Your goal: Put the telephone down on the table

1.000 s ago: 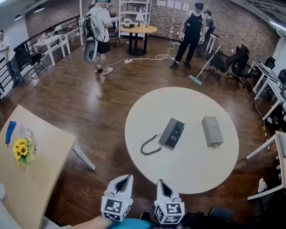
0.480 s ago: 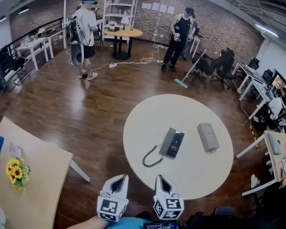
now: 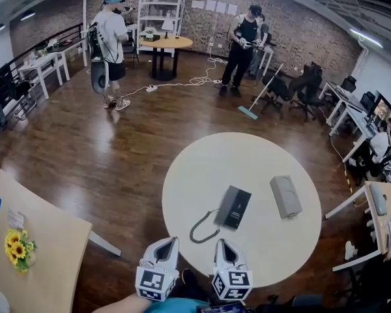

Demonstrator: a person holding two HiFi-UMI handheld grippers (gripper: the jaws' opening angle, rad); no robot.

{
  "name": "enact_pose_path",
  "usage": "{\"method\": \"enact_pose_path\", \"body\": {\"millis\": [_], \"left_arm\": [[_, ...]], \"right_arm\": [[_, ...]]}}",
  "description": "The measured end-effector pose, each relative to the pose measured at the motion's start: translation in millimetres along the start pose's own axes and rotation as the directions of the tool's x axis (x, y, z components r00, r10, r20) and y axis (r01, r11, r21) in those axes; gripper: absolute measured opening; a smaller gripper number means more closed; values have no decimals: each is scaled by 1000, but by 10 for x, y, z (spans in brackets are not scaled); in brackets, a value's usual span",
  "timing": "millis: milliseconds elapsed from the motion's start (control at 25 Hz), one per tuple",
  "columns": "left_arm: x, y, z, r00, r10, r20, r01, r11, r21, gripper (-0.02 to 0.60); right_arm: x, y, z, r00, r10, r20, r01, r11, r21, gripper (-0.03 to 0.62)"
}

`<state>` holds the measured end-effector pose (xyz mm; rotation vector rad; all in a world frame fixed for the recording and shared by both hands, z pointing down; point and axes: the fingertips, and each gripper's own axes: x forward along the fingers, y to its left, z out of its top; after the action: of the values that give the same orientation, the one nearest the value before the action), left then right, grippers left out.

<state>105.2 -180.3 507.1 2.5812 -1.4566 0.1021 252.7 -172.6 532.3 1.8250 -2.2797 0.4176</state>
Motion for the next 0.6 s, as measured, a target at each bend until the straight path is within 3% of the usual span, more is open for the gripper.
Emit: {"method": "enact_pose_path", "body": {"millis": [280, 560, 600], "left_arm": [[825, -104, 78, 1000, -19, 7, 19, 999, 33, 14], [1592, -356, -33, 999, -20, -37, 22, 997, 68, 15], [1667, -369, -79, 999, -16, -51, 19, 997, 70, 15]], "right_arm": [[533, -683, 125, 1000, -13, 10, 13, 1000, 12, -8], [1022, -1505, -79, 996, 2, -93, 1, 1000, 26, -5], [1081, -1578, -129, 994, 10, -109, -6, 999, 31, 18]]}}
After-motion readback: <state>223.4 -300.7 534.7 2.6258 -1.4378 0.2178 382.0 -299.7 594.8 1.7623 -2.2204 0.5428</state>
